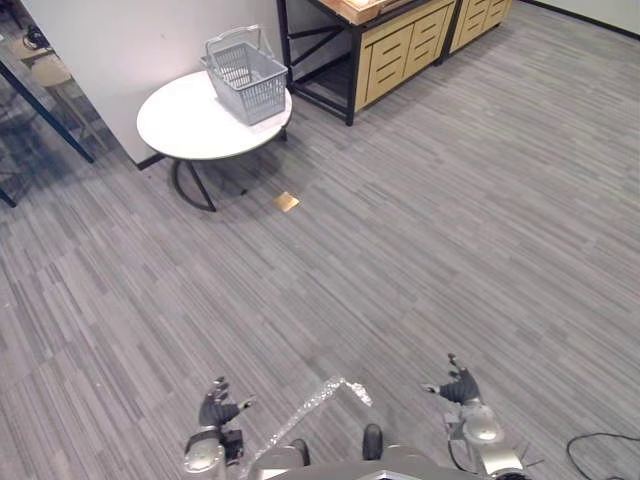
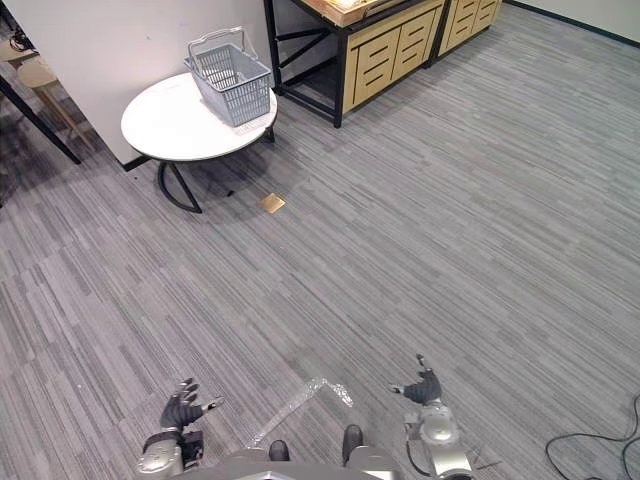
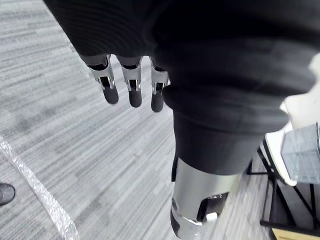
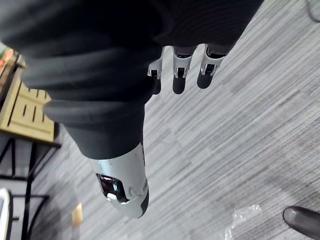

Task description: Pick vegetable in the basket

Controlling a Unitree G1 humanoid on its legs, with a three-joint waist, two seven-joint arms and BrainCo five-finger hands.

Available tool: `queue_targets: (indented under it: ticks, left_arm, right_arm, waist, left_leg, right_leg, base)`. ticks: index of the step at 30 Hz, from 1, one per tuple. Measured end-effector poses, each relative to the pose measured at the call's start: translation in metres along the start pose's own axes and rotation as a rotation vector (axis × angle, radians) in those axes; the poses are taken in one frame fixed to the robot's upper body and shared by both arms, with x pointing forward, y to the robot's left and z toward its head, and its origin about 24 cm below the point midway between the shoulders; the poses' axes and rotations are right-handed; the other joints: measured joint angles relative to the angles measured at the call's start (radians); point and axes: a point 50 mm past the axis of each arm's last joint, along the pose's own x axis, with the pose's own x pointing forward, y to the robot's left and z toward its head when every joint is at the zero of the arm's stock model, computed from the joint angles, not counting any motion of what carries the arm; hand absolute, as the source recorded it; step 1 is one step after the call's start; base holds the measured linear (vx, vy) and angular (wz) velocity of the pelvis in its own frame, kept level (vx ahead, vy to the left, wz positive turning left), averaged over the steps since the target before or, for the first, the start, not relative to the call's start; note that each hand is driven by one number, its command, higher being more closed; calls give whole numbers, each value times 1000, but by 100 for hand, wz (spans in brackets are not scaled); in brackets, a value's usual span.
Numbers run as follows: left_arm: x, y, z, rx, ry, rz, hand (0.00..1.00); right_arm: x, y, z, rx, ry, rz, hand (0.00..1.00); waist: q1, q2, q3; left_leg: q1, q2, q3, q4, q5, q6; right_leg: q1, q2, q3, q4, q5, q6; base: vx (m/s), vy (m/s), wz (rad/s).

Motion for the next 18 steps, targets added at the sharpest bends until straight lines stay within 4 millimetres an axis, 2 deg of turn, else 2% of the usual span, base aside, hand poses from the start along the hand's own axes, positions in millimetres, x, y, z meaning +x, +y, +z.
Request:
queue_targets:
  ticks: [4,8,16,18]
  left_arm:
    - [0,7,-7,-22,36,32,0]
    - [0,7,-7,-21,42,29,0]
    - [-1,5,-4,-30,28,24,0]
    - [-3,6,-3,-34,12,24,0]
  right_arm:
    - [-1,-13,-11,55,48,-44,0]
    - [-1,-18,-13,79,58,-67,0]
    - [1,-22,-1,75,8,-82,0]
    - [2,-21,2,47,-4,-79,0]
  waist:
    - [-2,0,0]
    - [-2,-1,1]
    - [2,-10,10]
    - [4,-10,13]
  left_leg:
    - [0,-4,3,-2,0,0]
    - [-1,-5,6,-4,0,0]
    - [-37,-2,31,8,-10,7]
    - [-52,7,48,52,-46,6]
  right_leg:
    - [-3,-4,3,0,1,1]
    - [-5,-5,6,0,1,2]
    - [-45,-6,26,0,-8,12]
    - [-45,-4,33,0,-25,24]
  base:
    - [-29,2,-2]
    - [-24,-4,-2]
    - [-21,-9,-7]
    - [55,3,-12]
